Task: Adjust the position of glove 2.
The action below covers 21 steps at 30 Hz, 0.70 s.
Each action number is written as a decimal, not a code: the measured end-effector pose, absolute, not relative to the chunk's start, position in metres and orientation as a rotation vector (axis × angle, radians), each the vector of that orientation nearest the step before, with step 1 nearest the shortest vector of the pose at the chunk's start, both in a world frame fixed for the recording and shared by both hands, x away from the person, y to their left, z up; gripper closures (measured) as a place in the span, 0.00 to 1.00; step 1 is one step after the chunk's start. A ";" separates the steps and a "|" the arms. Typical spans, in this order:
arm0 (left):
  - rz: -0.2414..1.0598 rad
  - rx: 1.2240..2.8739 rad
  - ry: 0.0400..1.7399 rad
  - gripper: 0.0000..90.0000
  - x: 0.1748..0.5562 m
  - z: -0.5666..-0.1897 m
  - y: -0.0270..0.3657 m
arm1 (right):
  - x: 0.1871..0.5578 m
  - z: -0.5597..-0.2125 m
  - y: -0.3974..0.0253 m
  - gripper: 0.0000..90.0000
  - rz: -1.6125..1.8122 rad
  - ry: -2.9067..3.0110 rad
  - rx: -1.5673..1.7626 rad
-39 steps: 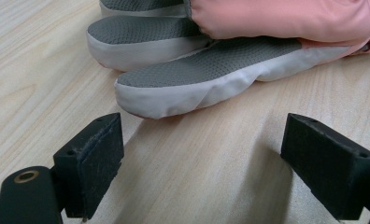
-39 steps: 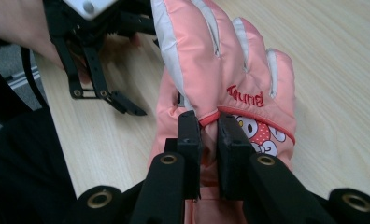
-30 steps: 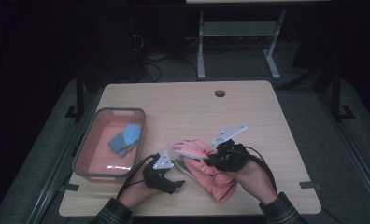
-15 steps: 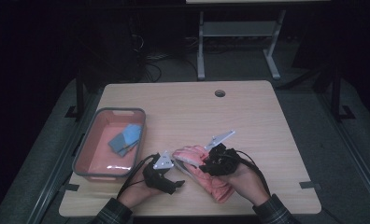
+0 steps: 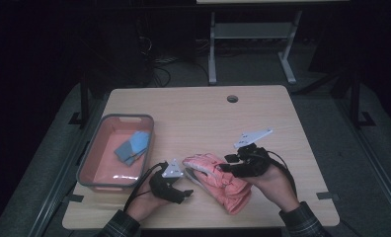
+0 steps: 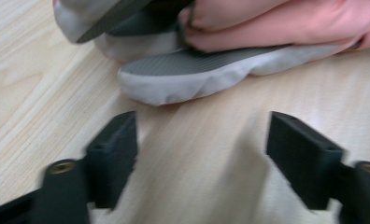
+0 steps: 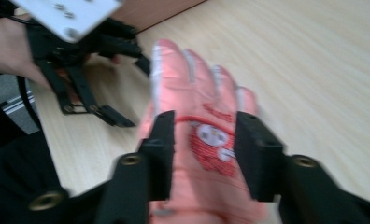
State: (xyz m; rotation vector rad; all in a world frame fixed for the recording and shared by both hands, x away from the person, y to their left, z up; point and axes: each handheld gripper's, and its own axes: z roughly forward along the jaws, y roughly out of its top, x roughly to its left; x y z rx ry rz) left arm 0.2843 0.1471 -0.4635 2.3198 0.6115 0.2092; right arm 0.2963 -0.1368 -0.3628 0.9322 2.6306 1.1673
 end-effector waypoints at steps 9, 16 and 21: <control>0.129 2.323 0.559 0.89 0.277 -0.453 0.139 | 0.307 -0.375 -0.174 0.99 1.141 2.582 0.957; 0.077 2.314 0.527 0.99 0.272 -0.453 0.128 | 0.307 -0.399 -0.209 1.00 1.112 2.568 1.027; 0.064 2.315 0.515 0.99 0.273 -0.453 0.119 | 0.303 -0.414 -0.221 1.00 1.076 2.581 1.035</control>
